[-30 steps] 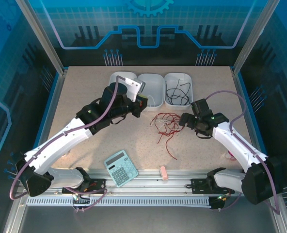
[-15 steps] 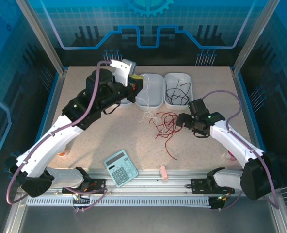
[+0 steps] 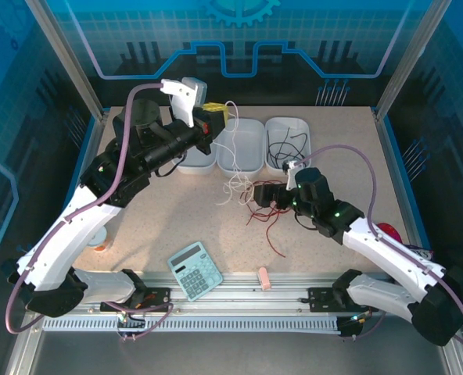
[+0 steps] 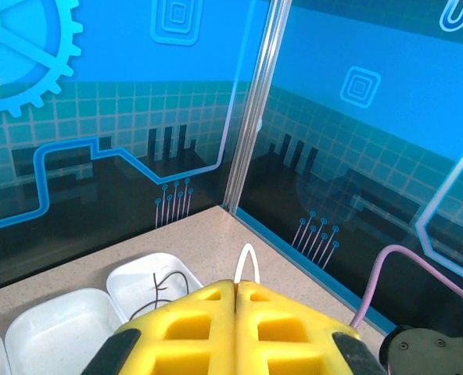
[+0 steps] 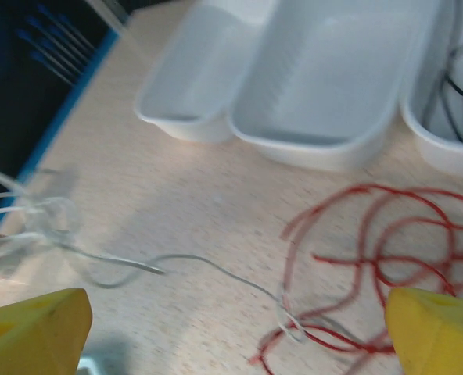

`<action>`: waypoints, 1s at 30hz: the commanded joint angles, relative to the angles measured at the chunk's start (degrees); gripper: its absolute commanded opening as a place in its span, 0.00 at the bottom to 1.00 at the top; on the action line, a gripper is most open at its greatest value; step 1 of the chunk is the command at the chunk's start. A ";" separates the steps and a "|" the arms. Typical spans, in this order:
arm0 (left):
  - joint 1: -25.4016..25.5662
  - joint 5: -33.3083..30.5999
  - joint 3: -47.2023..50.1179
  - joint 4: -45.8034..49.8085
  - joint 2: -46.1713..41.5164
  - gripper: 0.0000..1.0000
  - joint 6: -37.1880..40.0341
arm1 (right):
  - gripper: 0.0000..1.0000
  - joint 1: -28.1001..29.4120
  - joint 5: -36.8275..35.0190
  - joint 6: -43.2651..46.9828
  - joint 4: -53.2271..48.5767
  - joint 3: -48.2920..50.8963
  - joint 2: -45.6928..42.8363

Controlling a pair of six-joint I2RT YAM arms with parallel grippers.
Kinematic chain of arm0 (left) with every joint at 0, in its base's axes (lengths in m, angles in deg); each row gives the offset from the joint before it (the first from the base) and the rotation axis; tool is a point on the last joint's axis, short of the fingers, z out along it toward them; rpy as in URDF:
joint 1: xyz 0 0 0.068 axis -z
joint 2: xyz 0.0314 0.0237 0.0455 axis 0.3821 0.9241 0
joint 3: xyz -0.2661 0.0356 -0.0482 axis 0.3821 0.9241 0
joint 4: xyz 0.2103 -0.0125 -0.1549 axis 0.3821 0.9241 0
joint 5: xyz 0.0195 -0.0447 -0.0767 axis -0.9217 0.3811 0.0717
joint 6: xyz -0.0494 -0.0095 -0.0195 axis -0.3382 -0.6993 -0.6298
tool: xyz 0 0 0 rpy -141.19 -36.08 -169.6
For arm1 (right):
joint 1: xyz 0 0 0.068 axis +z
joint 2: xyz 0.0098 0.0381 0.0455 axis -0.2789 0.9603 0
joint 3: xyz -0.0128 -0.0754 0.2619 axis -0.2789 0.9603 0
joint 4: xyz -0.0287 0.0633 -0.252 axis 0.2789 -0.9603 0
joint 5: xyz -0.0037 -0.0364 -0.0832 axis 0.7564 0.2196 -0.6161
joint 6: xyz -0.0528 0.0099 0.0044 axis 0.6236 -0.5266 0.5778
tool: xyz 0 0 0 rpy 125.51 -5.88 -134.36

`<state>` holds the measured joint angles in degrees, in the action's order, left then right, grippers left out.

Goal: Untangle the cables

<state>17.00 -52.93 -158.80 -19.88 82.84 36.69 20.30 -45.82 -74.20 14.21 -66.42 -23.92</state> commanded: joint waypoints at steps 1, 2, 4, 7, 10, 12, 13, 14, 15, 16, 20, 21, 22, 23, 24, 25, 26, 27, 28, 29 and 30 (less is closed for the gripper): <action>-0.53 1.45 -1.19 -0.08 -0.12 0.00 0.52 | 0.92 2.35 2.99 4.10 9.22 0.29 -0.48; -0.56 1.50 -1.15 -0.16 -0.16 0.00 0.40 | 0.90 3.17 3.10 4.83 9.63 -0.14 -0.23; -0.57 1.52 -0.96 -0.28 -0.24 0.00 0.46 | 0.86 4.48 2.87 5.83 10.01 -0.75 0.34; -0.58 1.69 -0.68 -0.39 -0.42 0.00 0.27 | 0.79 5.83 1.69 6.54 9.43 -2.34 1.82; -0.55 2.15 -0.40 -0.67 -0.59 0.00 0.06 | 0.74 6.55 0.48 7.03 8.98 -3.66 3.79; -0.59 2.51 -0.24 -0.85 -0.83 0.00 -0.20 | 0.70 6.62 -1.34 7.14 8.23 -4.77 5.18; -0.56 2.74 -0.08 -0.90 -0.94 0.00 -0.34 | 0.69 6.65 -2.27 7.09 7.87 -5.27 5.91; -0.61 2.87 0.10 -1.09 -1.18 0.00 -0.42 | 0.66 6.64 -3.13 7.20 7.65 -5.74 6.60; -0.68 2.96 0.31 -1.29 -1.42 0.00 -0.49 | 0.65 6.65 -3.76 7.26 7.64 -6.03 7.25; -0.66 3.11 0.46 -1.50 -1.64 0.00 -0.50 | 0.64 6.67 -4.08 7.39 7.72 -6.27 7.79; -0.91 3.15 0.29 -1.88 -2.07 0.00 -0.43 | 0.49 6.67 -3.91 7.21 7.84 -6.92 10.50; -1.09 3.19 0.14 -1.95 -2.09 0.00 -0.51 | 0.44 6.68 -4.18 6.92 7.60 -6.87 11.12; -1.16 3.07 0.07 -2.08 -2.17 0.00 -0.44 | 0.39 6.70 -4.83 6.47 7.18 -6.91 11.60; -1.39 2.98 -0.02 -2.33 -2.26 0.00 -0.42 | 0.34 6.67 -5.64 6.09 6.58 -6.91 12.12; -1.71 2.88 -0.14 -2.53 -2.35 0.00 -0.41 | 0.30 6.65 -6.43 5.67 5.99 -6.86 12.48; -2.02 2.67 -0.21 -2.91 -2.57 0.00 -0.42 | 0.27 6.60 -7.16 5.22 5.47 -6.64 12.71; -2.40 2.46 -0.38 -3.14 -2.75 0.00 -0.42 | 0.25 6.64 -8.21 4.69 4.68 -6.13 12.99; -2.95 2.19 -0.58 -3.40 -2.92 0.00 -0.44 | 0.22 6.61 -9.36 4.06 3.73 -5.52 13.11; -3.32 1.94 -0.95 -3.59 -3.07 0.00 -0.40 | 0.19 6.50 -10.20 3.55 2.99 -5.07 13.12; -3.94 1.55 -1.26 -3.82 -3.36 0.00 -0.20 | 0.15 6.34 -10.91 2.89 2.04 -4.28 13.07; -4.48 1.16 -1.63 -4.15 -3.61 0.00 -0.14 | 0.12 6.20 -11.39 2.21 1.32 -3.44 12.86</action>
<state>13.85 -51.01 -158.78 -21.03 81.47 36.49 26.27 -53.36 -69.77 18.45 -71.47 -11.04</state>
